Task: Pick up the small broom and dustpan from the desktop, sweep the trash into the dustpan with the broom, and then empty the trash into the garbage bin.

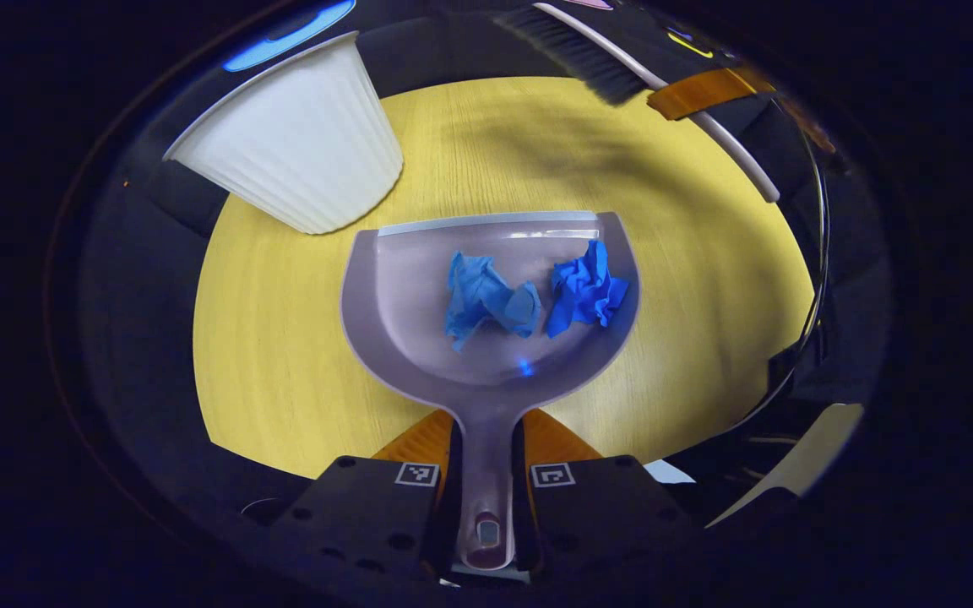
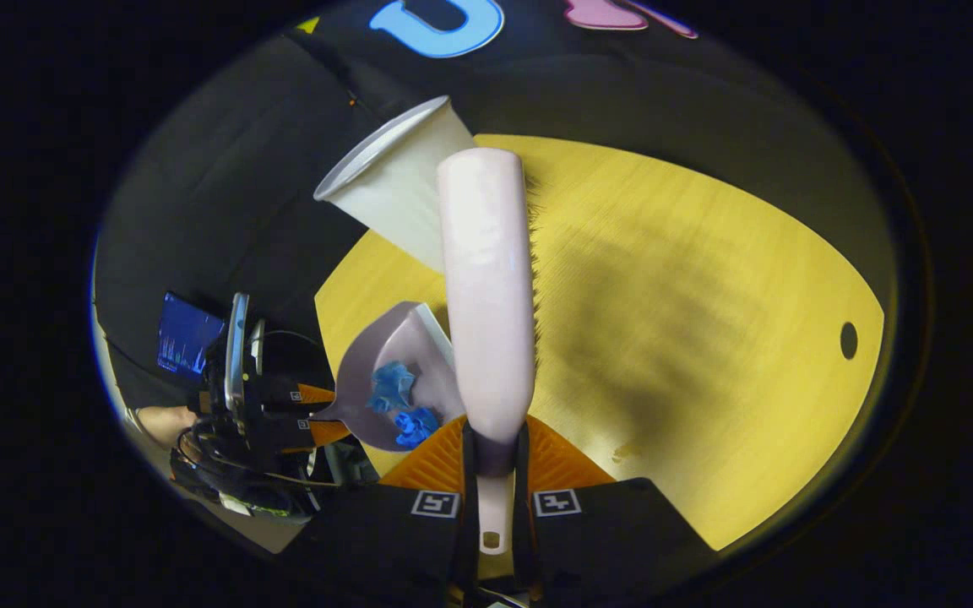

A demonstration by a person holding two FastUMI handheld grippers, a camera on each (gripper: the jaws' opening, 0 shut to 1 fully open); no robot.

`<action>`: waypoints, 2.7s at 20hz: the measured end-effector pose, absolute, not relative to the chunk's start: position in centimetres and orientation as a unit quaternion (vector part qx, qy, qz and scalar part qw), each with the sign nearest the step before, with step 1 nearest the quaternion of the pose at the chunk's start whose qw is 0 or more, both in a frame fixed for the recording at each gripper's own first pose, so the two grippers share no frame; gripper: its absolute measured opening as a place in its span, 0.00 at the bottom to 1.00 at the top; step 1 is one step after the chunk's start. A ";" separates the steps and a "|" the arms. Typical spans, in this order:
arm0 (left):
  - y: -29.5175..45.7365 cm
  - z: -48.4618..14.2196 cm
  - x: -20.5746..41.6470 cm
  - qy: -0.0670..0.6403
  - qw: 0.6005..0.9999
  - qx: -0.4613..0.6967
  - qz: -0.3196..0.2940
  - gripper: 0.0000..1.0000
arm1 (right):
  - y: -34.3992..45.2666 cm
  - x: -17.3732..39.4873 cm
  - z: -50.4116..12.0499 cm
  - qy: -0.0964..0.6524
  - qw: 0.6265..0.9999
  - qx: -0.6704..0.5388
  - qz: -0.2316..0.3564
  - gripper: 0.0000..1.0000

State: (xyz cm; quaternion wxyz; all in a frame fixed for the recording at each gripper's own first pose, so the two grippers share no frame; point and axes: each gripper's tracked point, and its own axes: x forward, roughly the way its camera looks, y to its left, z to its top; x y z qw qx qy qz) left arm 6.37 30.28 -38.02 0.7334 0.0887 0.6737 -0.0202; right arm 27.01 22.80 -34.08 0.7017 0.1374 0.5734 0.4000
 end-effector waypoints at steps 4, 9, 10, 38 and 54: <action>30.4 -36.9 6.9 0.631 0.769 0.100 -0.021 0.23 | 21.3 23.2 -34.6 0.544 0.720 0.210 0.375 0.17; 30.7 -34.2 10.2 0.559 0.824 0.090 -0.013 0.23 | 19.1 21.6 -37.3 0.551 0.730 0.210 0.346 0.17; 31.4 -33.4 11.5 0.545 0.833 0.097 -0.003 0.23 | 18.7 21.7 -37.2 0.550 0.731 0.217 0.342 0.17; 42.0 -23.4 17.4 0.406 0.405 0.815 0.088 0.23 | 13.6 17.9 -39.7 0.564 0.730 0.213 0.322 0.17; 38.8 -27.3 17.3 0.470 0.748 0.459 0.095 0.23 | 15.5 17.0 -33.0 0.536 0.757 0.196 0.318 0.17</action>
